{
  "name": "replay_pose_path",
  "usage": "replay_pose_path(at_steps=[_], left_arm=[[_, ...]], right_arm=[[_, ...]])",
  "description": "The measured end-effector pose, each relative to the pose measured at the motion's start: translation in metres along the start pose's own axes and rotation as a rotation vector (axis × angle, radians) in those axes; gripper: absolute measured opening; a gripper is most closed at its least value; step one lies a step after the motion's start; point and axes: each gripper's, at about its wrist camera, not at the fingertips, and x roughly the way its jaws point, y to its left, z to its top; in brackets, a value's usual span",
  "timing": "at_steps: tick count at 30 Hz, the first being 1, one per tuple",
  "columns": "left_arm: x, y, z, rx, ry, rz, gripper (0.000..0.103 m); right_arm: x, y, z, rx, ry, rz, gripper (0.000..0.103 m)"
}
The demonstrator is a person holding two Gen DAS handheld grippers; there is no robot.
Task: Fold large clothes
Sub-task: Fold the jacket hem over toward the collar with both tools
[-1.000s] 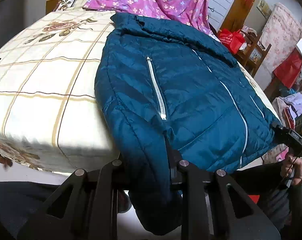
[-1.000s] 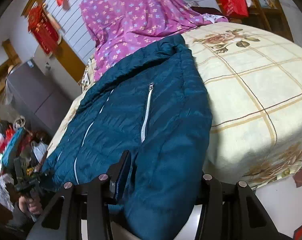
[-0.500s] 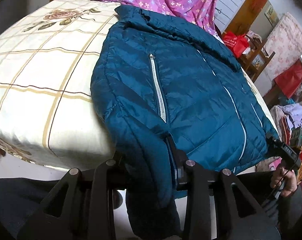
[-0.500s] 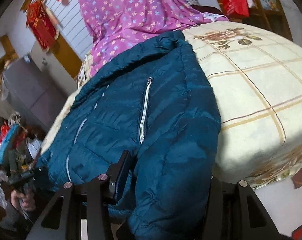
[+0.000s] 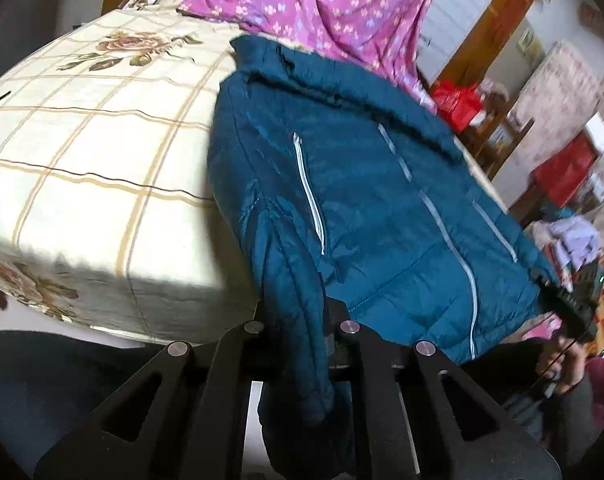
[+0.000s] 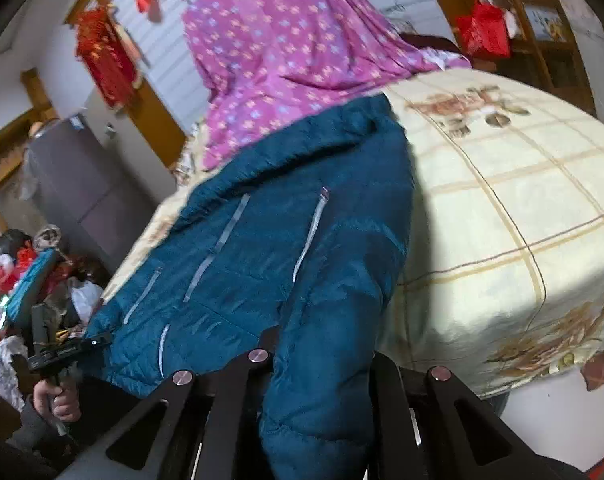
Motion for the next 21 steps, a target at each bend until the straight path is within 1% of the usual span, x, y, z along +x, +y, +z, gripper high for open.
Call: replay_pose_path(at_steps=[2, 7, 9, 12, 17, 21], left_arm=[[-0.010, 0.004, -0.001, -0.014, -0.013, -0.023, 0.006], [-0.034, 0.008, -0.004, -0.036, -0.064, -0.044, 0.006], [-0.045, 0.007, -0.003, -0.035, -0.081, -0.048, 0.006], [-0.060, 0.003, -0.001, -0.019, -0.102, -0.035, 0.006], [-0.082, -0.012, -0.001, 0.048, -0.131, 0.012, 0.006], [-0.096, -0.020, -0.002, 0.069, -0.142, 0.014, 0.006]], right_arm=[[-0.008, 0.006, -0.001, -0.009, -0.008, 0.014, 0.010], [-0.029, 0.018, -0.009, -0.008, -0.031, 0.032, 0.010], [-0.035, 0.023, -0.011, -0.031, -0.036, 0.020, 0.010], [-0.045, 0.030, -0.011, -0.052, -0.045, 0.011, 0.010], [-0.064, 0.044, -0.010, -0.099, -0.062, 0.002, 0.010], [-0.078, 0.050, -0.007, -0.116, -0.079, -0.009, 0.010]])
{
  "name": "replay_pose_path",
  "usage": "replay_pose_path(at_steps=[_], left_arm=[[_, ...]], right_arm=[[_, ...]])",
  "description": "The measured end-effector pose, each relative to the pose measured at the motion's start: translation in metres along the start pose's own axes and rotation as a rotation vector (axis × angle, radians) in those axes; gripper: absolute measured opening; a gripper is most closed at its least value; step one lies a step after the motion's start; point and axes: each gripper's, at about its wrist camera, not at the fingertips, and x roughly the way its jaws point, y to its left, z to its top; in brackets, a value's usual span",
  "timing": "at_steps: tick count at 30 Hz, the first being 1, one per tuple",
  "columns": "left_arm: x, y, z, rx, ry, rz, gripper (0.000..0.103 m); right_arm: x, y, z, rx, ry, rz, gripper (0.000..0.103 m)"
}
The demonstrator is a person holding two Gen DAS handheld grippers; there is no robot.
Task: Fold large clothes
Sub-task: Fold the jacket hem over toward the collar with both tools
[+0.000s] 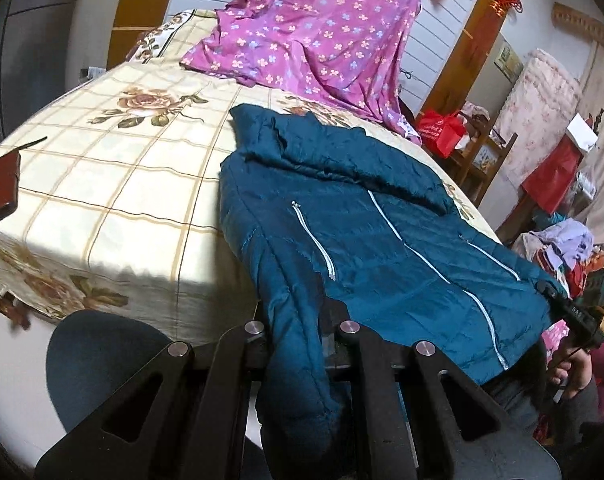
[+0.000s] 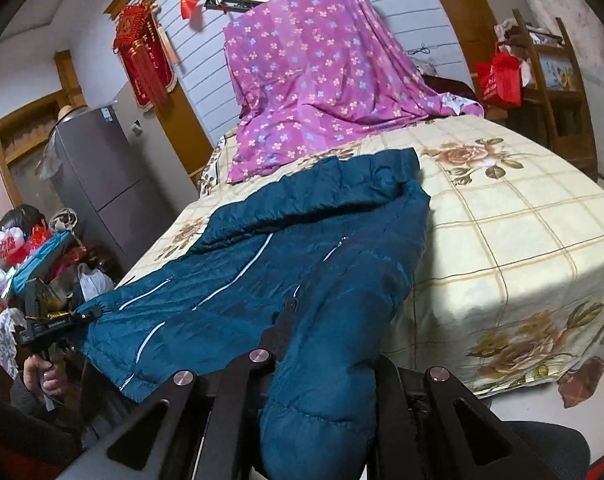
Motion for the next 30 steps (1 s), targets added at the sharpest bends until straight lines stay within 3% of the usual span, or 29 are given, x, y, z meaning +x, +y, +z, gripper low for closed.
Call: replay_pose_path(at_steps=[7, 16, 23, 30], left_arm=[[-0.024, -0.001, -0.008, -0.005, -0.031, -0.020, 0.006], [-0.026, 0.001, -0.009, -0.039, -0.041, -0.031, 0.006], [-0.016, -0.003, 0.025, -0.075, -0.096, -0.067, 0.006], [0.001, -0.008, 0.075, -0.087, -0.162, -0.045, 0.006]], right_arm=[[-0.024, 0.006, 0.007, -0.017, -0.037, -0.017, 0.010], [-0.032, 0.005, 0.004, 0.006, -0.027, -0.015, 0.010], [-0.024, 0.001, 0.020, 0.007, -0.043, 0.009, 0.010], [-0.004, -0.007, 0.058, 0.056, -0.072, 0.016, 0.010]])
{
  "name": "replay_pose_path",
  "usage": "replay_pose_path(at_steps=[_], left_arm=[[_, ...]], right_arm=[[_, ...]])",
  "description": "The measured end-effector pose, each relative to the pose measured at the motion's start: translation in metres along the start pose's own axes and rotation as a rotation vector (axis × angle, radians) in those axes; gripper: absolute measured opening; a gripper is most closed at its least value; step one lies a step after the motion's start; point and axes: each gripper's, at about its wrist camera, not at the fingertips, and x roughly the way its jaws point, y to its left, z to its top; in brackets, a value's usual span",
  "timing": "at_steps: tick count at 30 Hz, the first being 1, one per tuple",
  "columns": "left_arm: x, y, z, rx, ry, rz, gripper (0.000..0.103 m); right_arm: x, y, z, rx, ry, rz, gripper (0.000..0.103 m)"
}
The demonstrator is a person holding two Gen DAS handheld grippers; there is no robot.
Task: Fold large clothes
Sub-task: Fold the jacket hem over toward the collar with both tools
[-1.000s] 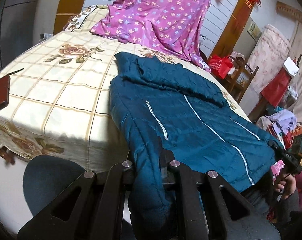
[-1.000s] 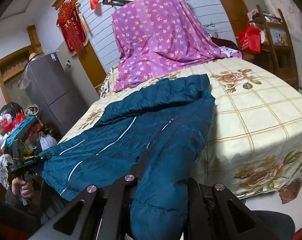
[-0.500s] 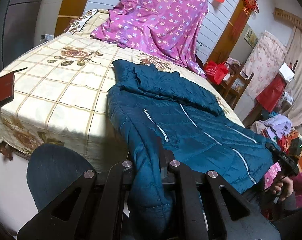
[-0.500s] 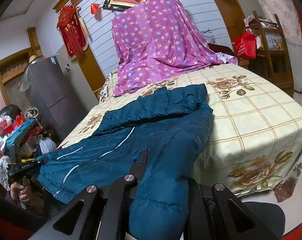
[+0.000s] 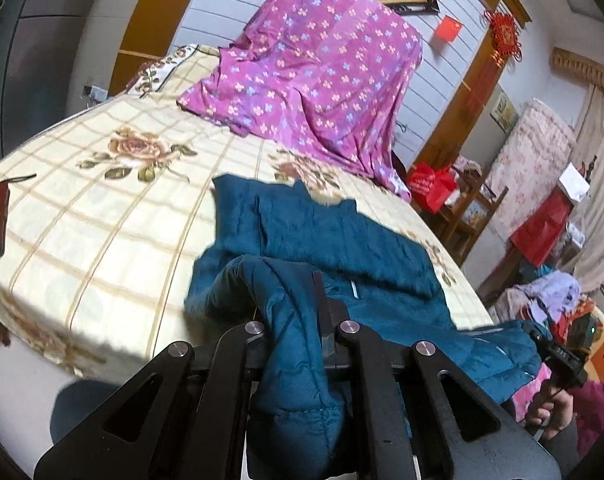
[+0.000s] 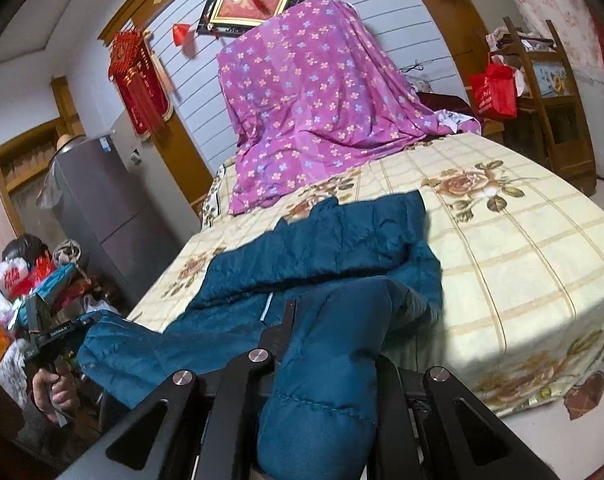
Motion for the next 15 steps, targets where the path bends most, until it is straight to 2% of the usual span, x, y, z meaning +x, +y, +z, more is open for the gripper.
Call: replay_pose_path(at_steps=[15], left_arm=[[0.056, 0.004, 0.055, 0.002, -0.044, 0.067, 0.006]], right_arm=[[0.064, 0.001, 0.065, -0.038, -0.060, -0.055, 0.010]])
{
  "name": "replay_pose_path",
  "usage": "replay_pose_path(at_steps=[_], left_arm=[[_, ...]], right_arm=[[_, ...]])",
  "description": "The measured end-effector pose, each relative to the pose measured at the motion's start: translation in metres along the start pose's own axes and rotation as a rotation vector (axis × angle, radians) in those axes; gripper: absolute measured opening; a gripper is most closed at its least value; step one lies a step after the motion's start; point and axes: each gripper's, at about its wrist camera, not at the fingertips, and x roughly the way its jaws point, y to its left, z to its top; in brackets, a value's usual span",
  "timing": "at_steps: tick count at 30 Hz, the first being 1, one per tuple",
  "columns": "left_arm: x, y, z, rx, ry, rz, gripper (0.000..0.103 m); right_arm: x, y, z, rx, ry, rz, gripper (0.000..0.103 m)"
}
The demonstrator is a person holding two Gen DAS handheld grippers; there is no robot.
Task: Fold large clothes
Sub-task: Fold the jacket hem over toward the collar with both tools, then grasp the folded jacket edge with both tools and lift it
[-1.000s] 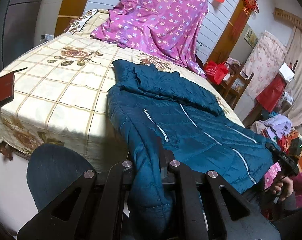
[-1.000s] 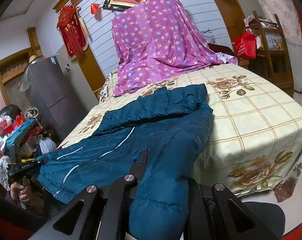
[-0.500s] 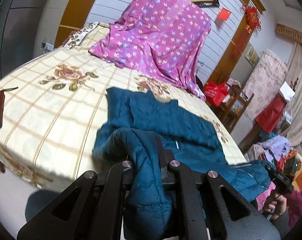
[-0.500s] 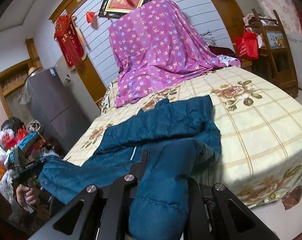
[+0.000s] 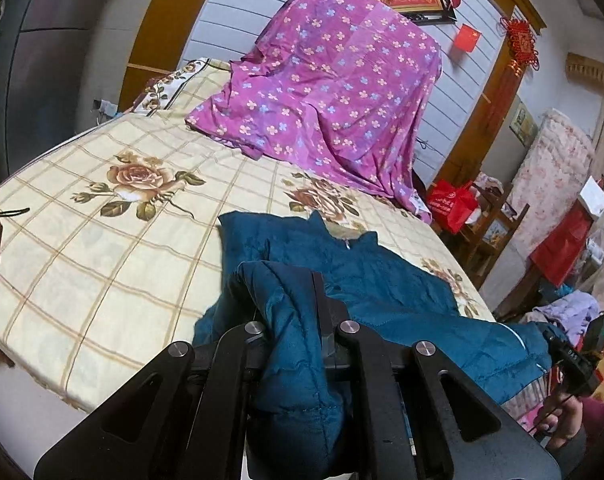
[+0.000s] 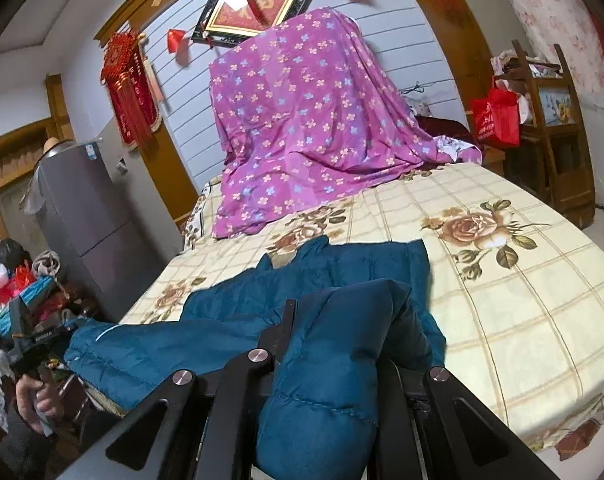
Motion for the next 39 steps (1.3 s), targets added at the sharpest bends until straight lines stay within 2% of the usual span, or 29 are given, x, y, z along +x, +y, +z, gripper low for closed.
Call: replay_pose_path(at_steps=[8, 12, 21, 32, 39], left_arm=[[0.034, -0.005, 0.027, 0.024, -0.022, 0.023, 0.006], [0.053, -0.002, 0.042, 0.003, -0.033, 0.040, 0.006], [0.085, -0.006, 0.078, 0.012, -0.072, 0.062, 0.006], [0.185, -0.006, 0.124, 0.059, -0.025, 0.148, 0.006], [0.263, 0.009, 0.121, 0.104, 0.060, 0.228, 0.006]], right_arm=[[0.039, -0.006, 0.026, -0.019, -0.014, -0.038, 0.010], [0.057, -0.008, 0.039, -0.027, -0.014, -0.048, 0.010], [0.097, -0.002, 0.083, -0.088, -0.027, -0.061, 0.010], [0.183, -0.014, 0.126, -0.137, 0.028, -0.126, 0.010], [0.251, -0.033, 0.128, -0.167, 0.092, -0.171, 0.010]])
